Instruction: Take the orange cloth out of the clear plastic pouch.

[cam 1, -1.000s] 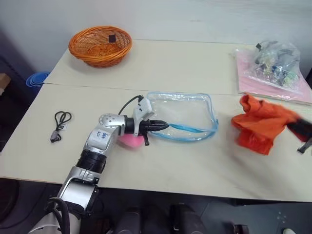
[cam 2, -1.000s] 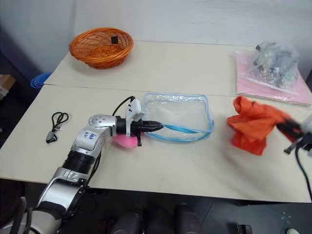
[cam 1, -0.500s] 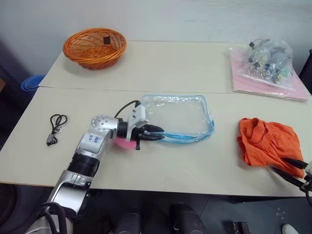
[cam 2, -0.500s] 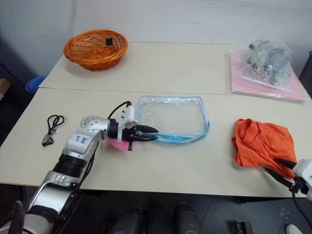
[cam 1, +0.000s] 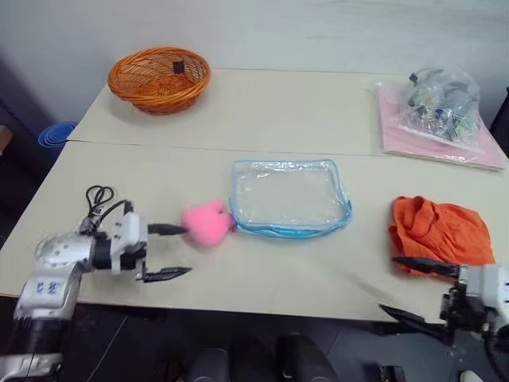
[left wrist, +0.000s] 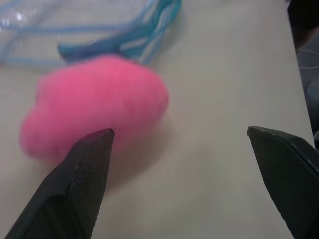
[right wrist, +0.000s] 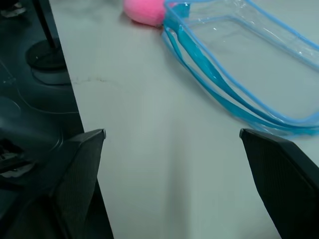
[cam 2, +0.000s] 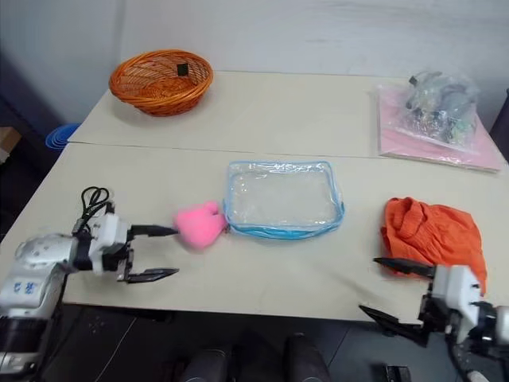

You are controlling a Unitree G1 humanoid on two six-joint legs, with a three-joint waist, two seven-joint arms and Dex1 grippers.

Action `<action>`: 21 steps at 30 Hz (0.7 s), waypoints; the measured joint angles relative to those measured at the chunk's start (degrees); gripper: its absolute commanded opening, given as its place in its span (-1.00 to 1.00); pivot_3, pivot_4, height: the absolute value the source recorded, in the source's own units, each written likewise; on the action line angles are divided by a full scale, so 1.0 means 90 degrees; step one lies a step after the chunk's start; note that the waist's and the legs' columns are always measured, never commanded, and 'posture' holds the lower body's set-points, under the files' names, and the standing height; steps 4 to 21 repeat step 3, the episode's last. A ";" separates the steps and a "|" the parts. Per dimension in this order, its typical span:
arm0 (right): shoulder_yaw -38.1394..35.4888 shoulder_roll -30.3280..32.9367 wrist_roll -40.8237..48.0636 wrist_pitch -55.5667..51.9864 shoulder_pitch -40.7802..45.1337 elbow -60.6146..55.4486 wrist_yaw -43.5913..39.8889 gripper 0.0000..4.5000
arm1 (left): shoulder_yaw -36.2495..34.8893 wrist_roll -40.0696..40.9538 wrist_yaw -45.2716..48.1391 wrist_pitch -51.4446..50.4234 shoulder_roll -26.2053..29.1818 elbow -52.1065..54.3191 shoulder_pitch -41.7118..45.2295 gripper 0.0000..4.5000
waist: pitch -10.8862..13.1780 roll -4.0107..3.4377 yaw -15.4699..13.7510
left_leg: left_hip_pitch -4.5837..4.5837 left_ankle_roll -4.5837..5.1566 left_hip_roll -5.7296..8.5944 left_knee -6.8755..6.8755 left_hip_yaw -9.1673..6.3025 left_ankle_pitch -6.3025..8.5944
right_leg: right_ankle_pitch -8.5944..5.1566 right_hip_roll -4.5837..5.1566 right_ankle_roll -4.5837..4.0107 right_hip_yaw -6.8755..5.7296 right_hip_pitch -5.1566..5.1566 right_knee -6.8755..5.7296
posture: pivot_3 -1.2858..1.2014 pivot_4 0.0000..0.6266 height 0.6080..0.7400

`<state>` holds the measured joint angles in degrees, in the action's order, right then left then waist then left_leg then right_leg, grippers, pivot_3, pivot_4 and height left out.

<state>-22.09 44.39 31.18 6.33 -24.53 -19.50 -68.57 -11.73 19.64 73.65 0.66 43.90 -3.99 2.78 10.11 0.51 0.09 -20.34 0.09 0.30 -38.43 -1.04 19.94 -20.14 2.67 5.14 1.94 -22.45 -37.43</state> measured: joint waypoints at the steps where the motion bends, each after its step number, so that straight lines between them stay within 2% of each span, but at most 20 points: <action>1: 0.0209 -0.0132 -0.0196 0.0192 0.0133 0.0095 0.0004 0.99 | -0.0069 -0.0033 -0.0081 0.0146 -0.0005 0.0003 -0.0224 1.00 | 0.0001 0.0001 -0.0014 | 0.0000 0.0001 0.0001 0.0003 -0.0001 0.0001 | 0.0000 0.0002 0.0000 -0.0001 -0.0001 0.0001 | 0.03 -0.52 1.00; 3: 0.0406 -0.0315 -0.0451 0.0458 0.0331 0.0338 0.0061 0.99 | -0.0161 -0.0073 -0.0238 0.0371 -0.0030 0.0029 -0.0465 1.00 | 0.0000 0.0001 -0.0043 | 0.0001 0.0001 0.0002 0.0007 -0.0001 0.0000 | 0.0000 0.0003 0.0000 -0.0004 -0.0001 0.0002 | 0.03 -0.52 1.00; 21: 0.0406 -0.0315 -0.0451 0.0458 0.0331 0.0338 0.0061 0.99 | -0.0161 -0.0073 -0.0238 0.0371 -0.0030 0.0029 -0.0465 1.00 | 0.0000 0.0001 -0.0043 | 0.0001 0.0001 0.0002 0.0007 -0.0001 0.0000 | 0.0000 0.0003 0.0000 -0.0004 -0.0001 0.0002 | 0.03 -0.52 1.00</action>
